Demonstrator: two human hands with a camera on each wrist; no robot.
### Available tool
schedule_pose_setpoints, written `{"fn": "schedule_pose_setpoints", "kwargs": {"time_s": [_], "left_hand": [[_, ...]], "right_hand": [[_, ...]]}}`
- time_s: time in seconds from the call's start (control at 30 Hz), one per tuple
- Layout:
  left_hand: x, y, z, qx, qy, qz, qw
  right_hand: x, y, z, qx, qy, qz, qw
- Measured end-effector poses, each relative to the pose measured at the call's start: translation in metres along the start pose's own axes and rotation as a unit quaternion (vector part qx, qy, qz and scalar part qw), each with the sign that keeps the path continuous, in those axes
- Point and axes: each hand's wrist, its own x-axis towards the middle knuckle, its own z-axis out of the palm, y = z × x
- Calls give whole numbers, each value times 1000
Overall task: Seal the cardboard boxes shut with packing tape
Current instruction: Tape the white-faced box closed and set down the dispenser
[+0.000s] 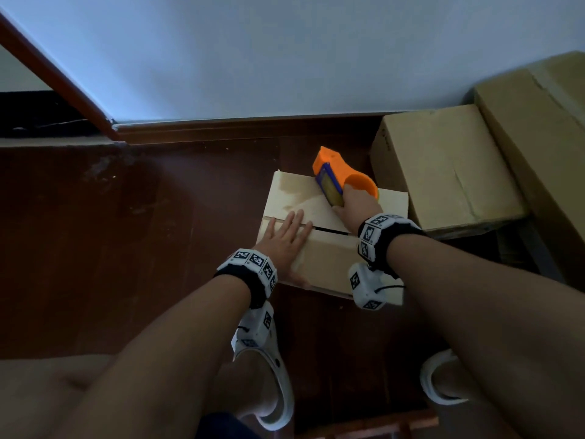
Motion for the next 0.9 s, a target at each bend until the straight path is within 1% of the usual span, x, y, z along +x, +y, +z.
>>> {"fn": "schedule_pose_setpoints", "kwargs": {"time_s": [0.07,0.2,0.33,0.4,0.63,0.73,0.9], "left_hand": [[0,-1,0,-4,-3,1,1000],[1,1,1,-1,-2,-1,1000],[1,-1,1,-6,6,3,1000],[0,-1,0,2,8,-1,1000],[-3,1,-5,47,40,-11,998],[-2,0,-5,32,28,-11,999],[1,0,-4,6,2,-5,1000]], "right_hand": [[11,-3,-2,-33,10,-9,999],[34,-14,-5,-80,-6,-25,996],[48,-29,-7,-79,-19,-2,997],[49,-30,-8,-79,-25,2,997],[43,-15,-2,-61,-19,-35,997],[39,-8,0,-61,-18,-60,996],[37,-2,1,-63,-20,-73,995]]}}
